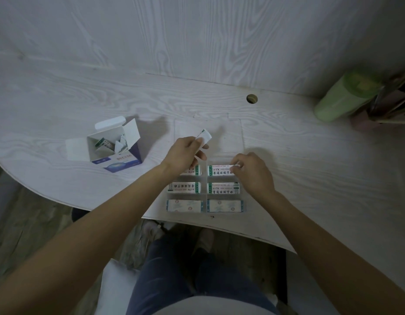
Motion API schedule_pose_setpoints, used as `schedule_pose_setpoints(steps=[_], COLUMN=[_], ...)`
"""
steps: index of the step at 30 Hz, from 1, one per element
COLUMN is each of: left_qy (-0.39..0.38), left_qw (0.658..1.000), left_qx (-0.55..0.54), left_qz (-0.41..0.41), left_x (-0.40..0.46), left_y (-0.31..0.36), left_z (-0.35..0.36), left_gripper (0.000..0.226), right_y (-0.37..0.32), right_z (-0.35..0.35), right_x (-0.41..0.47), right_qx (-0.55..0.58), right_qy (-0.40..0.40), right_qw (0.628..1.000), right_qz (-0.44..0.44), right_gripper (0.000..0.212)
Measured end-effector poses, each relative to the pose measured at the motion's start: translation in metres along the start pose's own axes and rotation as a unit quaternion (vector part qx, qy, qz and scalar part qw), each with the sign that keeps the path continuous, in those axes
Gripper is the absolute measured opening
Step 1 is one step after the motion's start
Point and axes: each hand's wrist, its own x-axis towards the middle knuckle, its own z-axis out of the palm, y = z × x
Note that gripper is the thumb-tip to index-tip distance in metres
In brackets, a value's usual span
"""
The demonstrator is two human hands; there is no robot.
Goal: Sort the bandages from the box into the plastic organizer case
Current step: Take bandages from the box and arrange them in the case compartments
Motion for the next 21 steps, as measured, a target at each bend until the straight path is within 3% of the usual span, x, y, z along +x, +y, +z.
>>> schedule_pose_setpoints(steps=[6, 8, 11, 16, 21], left_qy=[-0.038, -0.038, -0.049, -0.098, -0.091], left_qw=[0.999, 0.999, 0.997, 0.992, 0.990], left_qx=[-0.026, -0.025, -0.021, 0.011, 0.042], left_qz=[0.001, 0.019, 0.056, 0.083, 0.103], left_x=[-0.003, -0.004, -0.005, -0.007, -0.009], left_y=[0.002, 0.003, 0.007, 0.013, 0.009], left_z=[-0.001, -0.001, -0.001, 0.000, -0.003], left_gripper=[0.031, 0.025, 0.014, 0.017, 0.017], right_y=[-0.008, -0.017, -0.033, -0.040, -0.034], right_z=[-0.003, -0.007, -0.019, -0.030, -0.033], right_x=[-0.002, -0.001, 0.000, 0.000, -0.005], right_qx=[-0.082, 0.049, 0.322, 0.484, 0.577], right_qy=[0.000, 0.017, 0.002, -0.023, -0.043], right_qw=[0.996, 0.998, 0.947, 0.874, 0.812], right_qz=[-0.036, -0.035, -0.007, 0.031, 0.080], right_gripper=[0.020, 0.026, 0.021, 0.009, 0.009])
